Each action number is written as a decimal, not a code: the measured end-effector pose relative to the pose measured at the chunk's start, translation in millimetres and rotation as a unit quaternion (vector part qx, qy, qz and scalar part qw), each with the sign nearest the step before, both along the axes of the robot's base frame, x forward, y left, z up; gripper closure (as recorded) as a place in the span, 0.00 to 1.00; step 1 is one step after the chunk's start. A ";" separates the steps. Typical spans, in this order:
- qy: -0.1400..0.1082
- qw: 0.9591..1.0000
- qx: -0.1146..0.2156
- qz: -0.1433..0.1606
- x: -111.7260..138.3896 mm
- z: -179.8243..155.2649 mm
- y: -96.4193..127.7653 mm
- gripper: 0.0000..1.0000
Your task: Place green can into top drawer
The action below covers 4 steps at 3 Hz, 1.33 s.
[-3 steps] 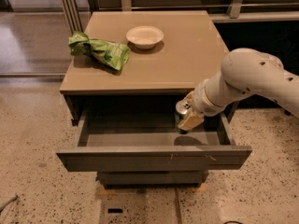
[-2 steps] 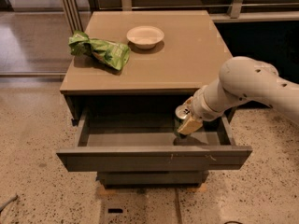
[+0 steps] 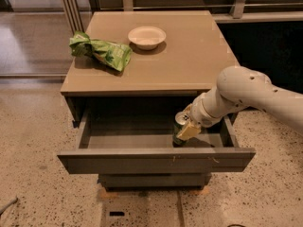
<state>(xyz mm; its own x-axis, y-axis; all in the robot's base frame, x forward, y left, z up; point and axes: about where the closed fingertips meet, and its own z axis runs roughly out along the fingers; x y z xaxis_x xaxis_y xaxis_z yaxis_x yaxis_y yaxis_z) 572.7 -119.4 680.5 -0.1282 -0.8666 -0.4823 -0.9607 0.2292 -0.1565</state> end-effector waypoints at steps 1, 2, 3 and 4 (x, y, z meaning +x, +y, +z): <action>0.012 1.000 0.012 -0.007 4.0 -12.6 0.8 1.00; 0.018 0.999 0.024 -0.013 7.2 -23.6 2.0 1.00; 0.012 0.999 0.036 -0.015 6.6 -34.0 2.6 1.00; 0.012 0.999 0.036 -0.014 6.4 -31.1 2.7 1.00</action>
Offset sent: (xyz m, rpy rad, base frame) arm 0.0124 0.0003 -0.0331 0.0761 0.0414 -0.0443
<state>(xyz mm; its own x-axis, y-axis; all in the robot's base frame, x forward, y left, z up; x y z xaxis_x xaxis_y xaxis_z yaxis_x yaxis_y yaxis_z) 579.1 -116.7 649.4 -0.1646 -0.8253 -0.5402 -0.9567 0.2668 -0.1162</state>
